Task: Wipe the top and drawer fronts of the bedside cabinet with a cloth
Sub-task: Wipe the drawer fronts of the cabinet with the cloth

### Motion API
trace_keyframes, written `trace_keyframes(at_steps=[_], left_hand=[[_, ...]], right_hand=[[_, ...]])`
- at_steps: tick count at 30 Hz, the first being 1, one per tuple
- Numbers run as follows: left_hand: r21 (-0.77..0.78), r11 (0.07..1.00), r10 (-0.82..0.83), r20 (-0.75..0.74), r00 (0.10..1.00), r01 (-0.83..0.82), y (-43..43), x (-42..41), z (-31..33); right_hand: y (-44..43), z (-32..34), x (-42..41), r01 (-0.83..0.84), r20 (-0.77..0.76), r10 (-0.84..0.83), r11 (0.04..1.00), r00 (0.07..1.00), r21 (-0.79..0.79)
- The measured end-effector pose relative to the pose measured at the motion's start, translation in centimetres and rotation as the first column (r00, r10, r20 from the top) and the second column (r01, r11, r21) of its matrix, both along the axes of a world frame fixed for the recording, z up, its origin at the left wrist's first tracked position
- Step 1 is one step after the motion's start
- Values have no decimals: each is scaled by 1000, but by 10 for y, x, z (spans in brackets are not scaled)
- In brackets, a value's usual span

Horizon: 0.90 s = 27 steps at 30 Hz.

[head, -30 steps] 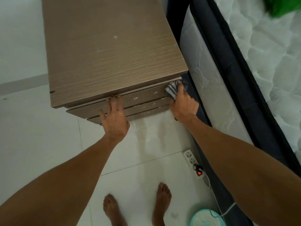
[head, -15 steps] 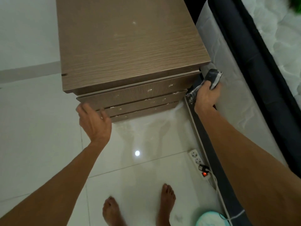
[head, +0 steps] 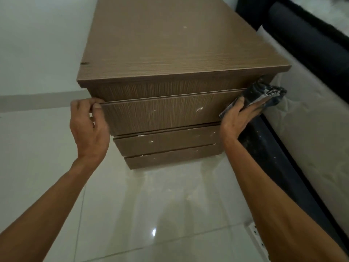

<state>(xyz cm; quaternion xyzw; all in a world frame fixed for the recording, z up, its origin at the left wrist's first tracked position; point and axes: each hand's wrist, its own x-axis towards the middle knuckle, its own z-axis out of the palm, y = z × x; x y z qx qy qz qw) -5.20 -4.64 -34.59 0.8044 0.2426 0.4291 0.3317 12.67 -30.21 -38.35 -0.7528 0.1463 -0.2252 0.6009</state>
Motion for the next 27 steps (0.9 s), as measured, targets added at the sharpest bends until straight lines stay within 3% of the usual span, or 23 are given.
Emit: trace_keyframes(at_steps=[10,17,22,27], left_hand=[[87,996,-15,321,947,-14,5,13,-31],[56,996,-82,310,947,68,8,6,-25],[-57,990,-108,250,962,126,10,0,-10],[-130,985,-85,194,977,111,10,-3,0]], right_hand=[[67,-47,-28,-29,306,117,961,945,-276],[133,-51,-67,17,469,273,850,840,-526],[170,-52,-95,11,472,419,738,776,-674],[206,-69,-116,16,488,582,631,651,-775]])
